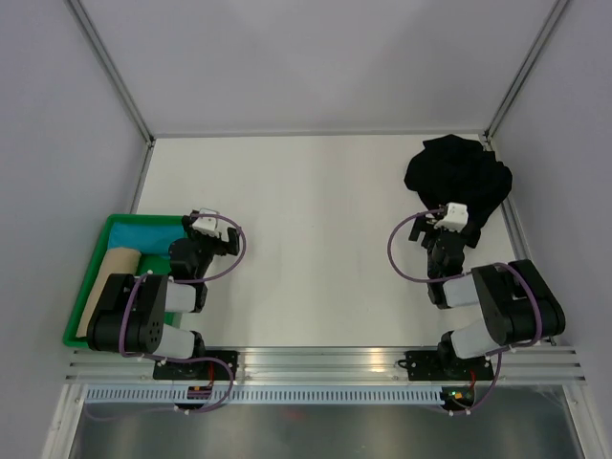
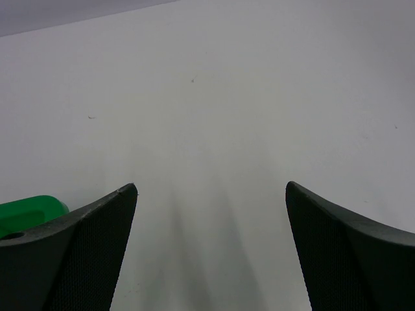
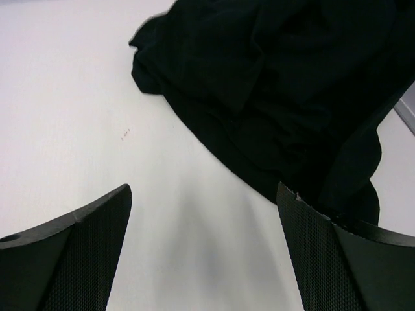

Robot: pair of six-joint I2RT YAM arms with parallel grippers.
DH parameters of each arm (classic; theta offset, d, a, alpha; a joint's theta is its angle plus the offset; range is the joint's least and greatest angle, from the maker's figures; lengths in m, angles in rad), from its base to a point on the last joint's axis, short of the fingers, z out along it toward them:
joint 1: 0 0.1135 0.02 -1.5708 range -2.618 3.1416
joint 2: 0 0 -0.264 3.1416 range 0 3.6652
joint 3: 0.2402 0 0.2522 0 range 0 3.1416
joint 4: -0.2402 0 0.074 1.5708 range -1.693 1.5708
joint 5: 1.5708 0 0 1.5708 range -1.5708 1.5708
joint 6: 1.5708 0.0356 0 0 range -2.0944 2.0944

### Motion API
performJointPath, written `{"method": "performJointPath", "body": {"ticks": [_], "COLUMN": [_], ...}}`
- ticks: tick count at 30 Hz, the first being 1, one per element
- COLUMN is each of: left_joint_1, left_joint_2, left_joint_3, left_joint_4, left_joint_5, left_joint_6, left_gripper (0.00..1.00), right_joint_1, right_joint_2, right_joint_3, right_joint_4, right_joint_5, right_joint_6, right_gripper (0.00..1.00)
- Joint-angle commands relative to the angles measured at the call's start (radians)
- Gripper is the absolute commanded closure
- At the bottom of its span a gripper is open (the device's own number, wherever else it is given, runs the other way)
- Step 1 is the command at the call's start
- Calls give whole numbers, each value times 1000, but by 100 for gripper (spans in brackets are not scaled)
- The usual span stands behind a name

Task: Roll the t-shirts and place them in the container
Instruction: Grab a tshirt with the right arm

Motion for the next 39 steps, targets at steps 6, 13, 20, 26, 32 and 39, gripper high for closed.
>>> {"method": "performJointPath", "body": {"ticks": [6, 13, 20, 26, 32, 39], "left_joint_1": [8, 9, 5, 3, 5, 6], "left_joint_2": [2, -66, -94, -146, -208, -240], "left_joint_3": [21, 184, 538, 730, 831, 855], "left_joint_4": [36, -254, -848, -1226, -1430, -1534], "left_joint_5": [2, 13, 156, 119, -30, -68], "left_joint_6": [-41, -44, 4, 22, 82, 137], "left_gripper": [0, 0, 0, 0, 0, 0], "right_joint_1": [-10, -68, -86, -94, -94, -88], "right_joint_2": [-131, 192, 343, 499, 496, 394], "right_joint_3": [516, 960, 1012, 1078, 1098, 1064], "right_joint_4": [-907, -1538, -1559, -1568, -1551, -1522], "right_joint_5": [173, 279, 172, 165, 107, -5], "right_joint_6": [201, 397, 371, 305, 226, 156], "right_gripper": [2, 2, 2, 29, 86, 100]}}
